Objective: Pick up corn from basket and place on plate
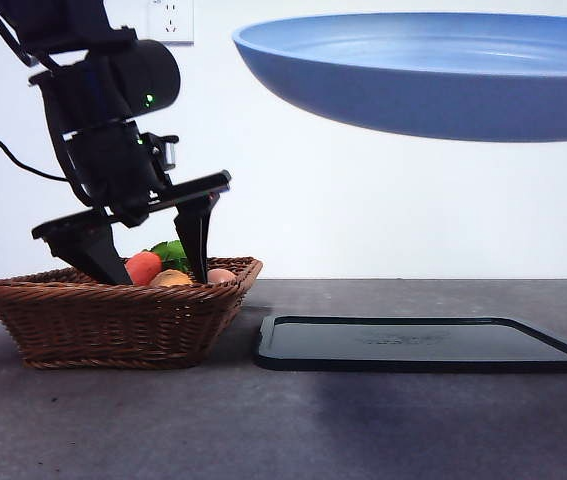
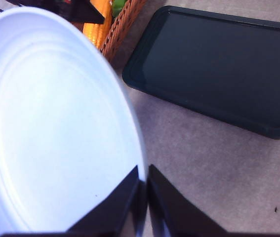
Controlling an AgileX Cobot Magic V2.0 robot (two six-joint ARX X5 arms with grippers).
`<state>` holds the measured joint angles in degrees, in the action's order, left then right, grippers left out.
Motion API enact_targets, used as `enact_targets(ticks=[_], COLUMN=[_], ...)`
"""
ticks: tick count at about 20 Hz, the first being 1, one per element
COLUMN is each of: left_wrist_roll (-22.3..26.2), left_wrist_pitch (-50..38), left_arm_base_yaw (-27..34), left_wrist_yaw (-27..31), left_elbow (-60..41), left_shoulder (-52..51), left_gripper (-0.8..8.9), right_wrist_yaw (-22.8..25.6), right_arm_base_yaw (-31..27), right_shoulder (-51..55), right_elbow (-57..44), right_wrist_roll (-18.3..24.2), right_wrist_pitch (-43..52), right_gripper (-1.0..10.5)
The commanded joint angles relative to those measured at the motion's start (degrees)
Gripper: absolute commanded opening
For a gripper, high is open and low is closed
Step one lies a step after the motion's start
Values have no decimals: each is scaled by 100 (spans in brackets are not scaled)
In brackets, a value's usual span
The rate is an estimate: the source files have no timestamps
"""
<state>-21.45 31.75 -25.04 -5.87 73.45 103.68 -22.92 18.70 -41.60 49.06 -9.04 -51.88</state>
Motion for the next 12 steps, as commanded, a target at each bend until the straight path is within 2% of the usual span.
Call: enact_targets(ticks=[1, 7, 12], left_wrist_roll=[-127, -240, -374], left_wrist_pitch=[-42, -48, -90], left_arm_base_yaw=[-55, -111, -122], left_wrist_yaw=[44, 44, 37], left_elbow=[129, 129, 129], left_shoulder=[243, 509, 507], left_gripper=[378, 371, 215], right_wrist_yaw=[-35, -33, 52], right_arm_base_yaw=[15, 15, 13], right_shoulder=[-22, -22, -22], right_elbow=[131, 131, 131], right_wrist_roll=[-57, 74, 92], right_wrist_pitch=[74, 83, 81], right_gripper=[2, 2, 2])
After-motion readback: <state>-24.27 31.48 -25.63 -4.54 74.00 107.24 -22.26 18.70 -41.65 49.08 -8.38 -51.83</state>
